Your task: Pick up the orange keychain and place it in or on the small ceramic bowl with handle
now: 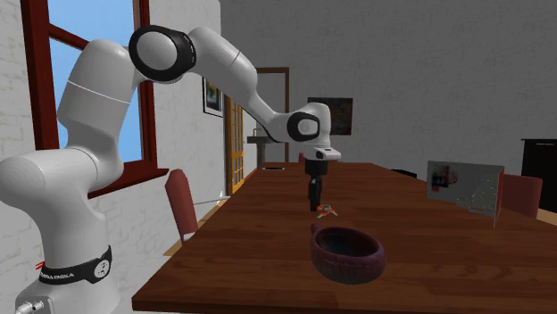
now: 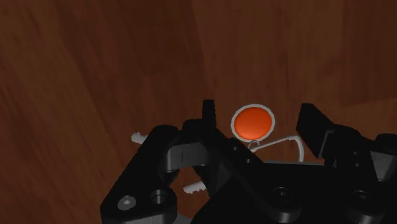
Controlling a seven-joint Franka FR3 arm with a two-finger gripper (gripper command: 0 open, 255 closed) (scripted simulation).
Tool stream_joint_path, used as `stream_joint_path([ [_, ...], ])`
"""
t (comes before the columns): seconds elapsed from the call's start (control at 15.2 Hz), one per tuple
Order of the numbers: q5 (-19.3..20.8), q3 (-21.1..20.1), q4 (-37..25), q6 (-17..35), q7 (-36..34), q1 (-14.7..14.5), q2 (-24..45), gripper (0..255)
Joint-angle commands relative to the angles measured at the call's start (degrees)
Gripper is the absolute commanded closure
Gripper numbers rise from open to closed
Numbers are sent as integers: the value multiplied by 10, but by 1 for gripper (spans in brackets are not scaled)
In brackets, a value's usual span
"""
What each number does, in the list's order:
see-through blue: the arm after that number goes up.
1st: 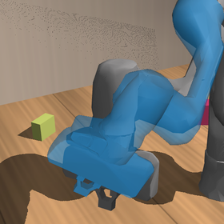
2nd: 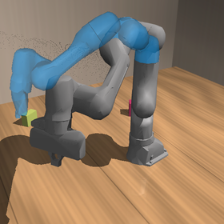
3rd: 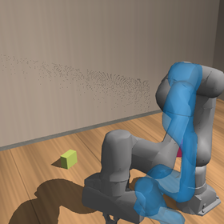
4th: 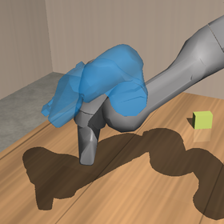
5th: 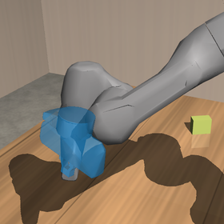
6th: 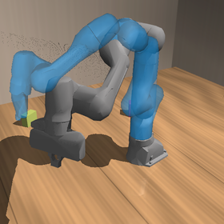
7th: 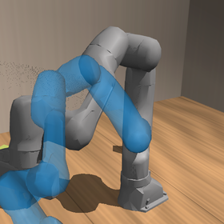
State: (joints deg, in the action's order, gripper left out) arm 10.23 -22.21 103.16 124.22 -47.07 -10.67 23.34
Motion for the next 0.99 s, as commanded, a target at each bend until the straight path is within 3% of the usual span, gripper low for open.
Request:
stream_joint_path([
  [0.0, 0, 1, 1, 0, 0, 0, 1, 255],
  [0.53, 0, 1, 1, 0, 0, 0, 1, 255],
  [0.92, -11, -5, -17, -38, 7, 4, -20, 255],
])
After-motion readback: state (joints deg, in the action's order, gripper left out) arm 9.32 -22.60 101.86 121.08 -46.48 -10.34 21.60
